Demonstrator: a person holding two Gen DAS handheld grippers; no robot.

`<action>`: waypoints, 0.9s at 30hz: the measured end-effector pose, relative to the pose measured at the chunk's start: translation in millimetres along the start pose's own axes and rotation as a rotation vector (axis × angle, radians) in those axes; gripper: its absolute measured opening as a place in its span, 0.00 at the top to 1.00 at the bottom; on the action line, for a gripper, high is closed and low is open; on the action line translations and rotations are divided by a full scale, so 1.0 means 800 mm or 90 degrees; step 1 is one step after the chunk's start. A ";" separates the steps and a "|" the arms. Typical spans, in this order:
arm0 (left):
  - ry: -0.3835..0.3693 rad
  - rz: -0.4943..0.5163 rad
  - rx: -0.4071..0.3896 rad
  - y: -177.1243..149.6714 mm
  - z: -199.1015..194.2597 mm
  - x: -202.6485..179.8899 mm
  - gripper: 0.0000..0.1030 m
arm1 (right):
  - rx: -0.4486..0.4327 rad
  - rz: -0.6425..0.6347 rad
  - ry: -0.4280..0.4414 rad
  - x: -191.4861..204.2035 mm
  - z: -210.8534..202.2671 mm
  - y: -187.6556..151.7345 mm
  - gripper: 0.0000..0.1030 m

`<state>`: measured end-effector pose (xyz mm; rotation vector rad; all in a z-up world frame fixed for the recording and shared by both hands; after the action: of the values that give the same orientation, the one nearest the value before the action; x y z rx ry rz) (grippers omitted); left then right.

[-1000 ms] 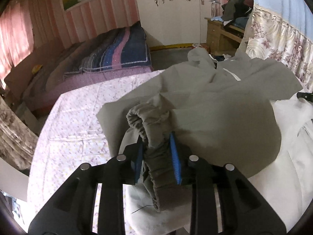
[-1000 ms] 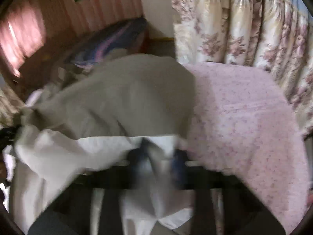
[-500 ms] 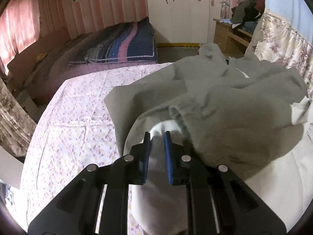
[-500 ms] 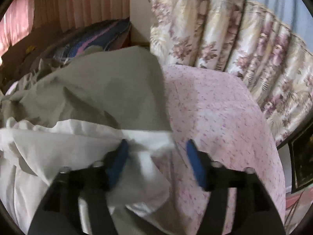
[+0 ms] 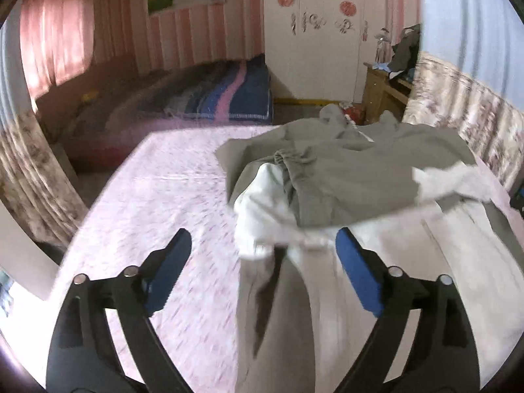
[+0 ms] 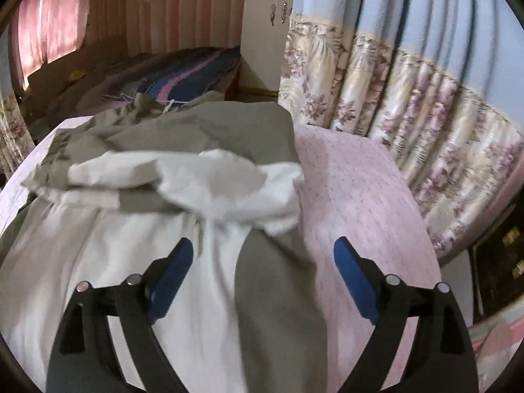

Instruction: Fold large clothes

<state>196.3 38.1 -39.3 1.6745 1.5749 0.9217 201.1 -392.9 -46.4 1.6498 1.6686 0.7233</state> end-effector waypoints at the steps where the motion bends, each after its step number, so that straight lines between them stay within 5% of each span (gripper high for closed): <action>1: 0.008 0.003 -0.013 -0.007 -0.021 0.000 0.11 | -0.002 0.003 -0.003 0.002 -0.015 -0.008 0.15; 12: 0.023 -0.042 -0.027 -0.137 -0.202 -0.002 0.07 | -0.053 0.037 0.002 -0.024 -0.191 -0.171 0.13; 20: 0.003 -0.023 0.020 -0.221 -0.234 -0.017 0.07 | -0.028 0.068 -0.011 -0.080 -0.241 -0.248 0.13; 27: -0.022 -0.018 0.028 -0.241 -0.234 -0.025 0.07 | 0.001 0.118 0.029 -0.092 -0.227 -0.281 0.13</action>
<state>-65.8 29.6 -101.7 1.6856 1.6019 0.8452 -82.6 -463.3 -103.4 1.8174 1.5616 0.8553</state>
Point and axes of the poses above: each gripper's, at about its wrist camera, not at the fingertips, and z roughly the way its jaws point, x to its left, y to its top, the point moved 2 cm from there along z, roughly the way its jaws point, and after that the axes turned 6 degrees about -x, right-handed, at the moved point
